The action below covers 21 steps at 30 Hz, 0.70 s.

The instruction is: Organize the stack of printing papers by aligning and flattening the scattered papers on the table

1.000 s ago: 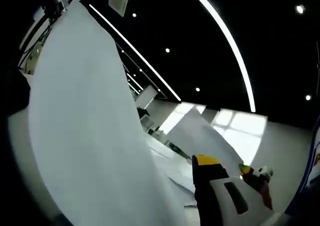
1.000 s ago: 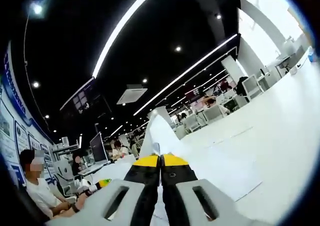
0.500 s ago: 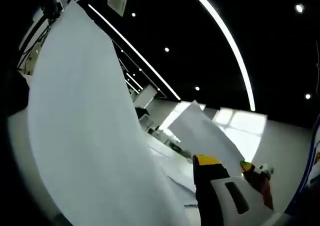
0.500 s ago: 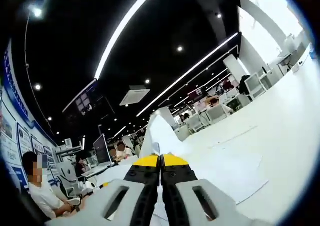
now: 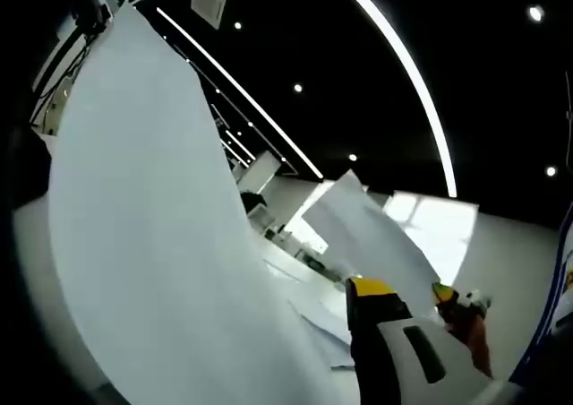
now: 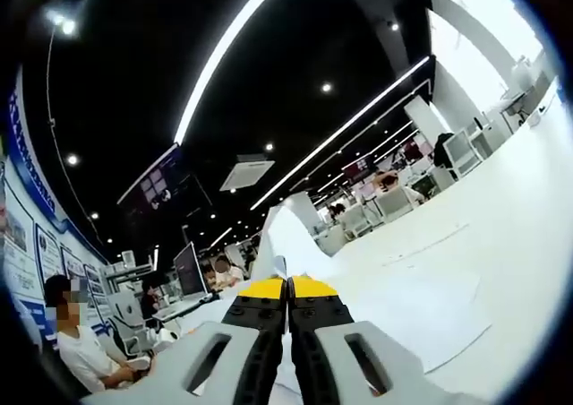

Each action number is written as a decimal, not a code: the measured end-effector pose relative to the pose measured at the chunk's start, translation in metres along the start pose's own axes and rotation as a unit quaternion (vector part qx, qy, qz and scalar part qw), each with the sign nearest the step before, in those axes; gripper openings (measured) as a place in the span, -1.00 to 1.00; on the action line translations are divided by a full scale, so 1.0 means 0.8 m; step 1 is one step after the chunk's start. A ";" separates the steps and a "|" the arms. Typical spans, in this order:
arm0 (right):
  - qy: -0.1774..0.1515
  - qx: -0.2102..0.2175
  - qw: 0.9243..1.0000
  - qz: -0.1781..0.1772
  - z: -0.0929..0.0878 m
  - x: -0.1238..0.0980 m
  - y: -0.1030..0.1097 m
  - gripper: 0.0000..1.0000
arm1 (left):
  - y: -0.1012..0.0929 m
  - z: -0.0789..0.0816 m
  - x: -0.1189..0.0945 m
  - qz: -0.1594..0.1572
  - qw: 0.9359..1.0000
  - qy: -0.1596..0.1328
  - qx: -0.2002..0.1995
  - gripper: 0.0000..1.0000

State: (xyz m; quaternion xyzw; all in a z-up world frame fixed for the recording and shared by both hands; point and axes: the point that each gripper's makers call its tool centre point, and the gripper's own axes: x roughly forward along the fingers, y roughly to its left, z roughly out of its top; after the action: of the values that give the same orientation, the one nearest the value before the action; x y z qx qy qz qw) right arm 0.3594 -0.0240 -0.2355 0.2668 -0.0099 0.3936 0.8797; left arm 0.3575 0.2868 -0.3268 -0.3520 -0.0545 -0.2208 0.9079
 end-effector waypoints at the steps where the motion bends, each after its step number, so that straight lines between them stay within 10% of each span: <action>1: 0.000 0.000 1.000 0.001 0.000 0.000 0.001 -1.00 | 0.000 0.000 0.000 0.000 1.000 0.000 0.000 -0.23; 21: 0.000 0.007 1.000 0.016 -0.001 0.013 0.017 -1.00 | 0.005 0.001 0.001 -0.001 1.000 0.003 0.001 -0.22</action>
State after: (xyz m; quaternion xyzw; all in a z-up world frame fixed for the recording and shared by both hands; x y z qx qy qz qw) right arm 0.3569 -0.0095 -0.2277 0.2727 -0.0116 0.4077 0.8714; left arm 0.3596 0.2895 -0.3284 -0.3501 -0.0520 -0.2225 0.9084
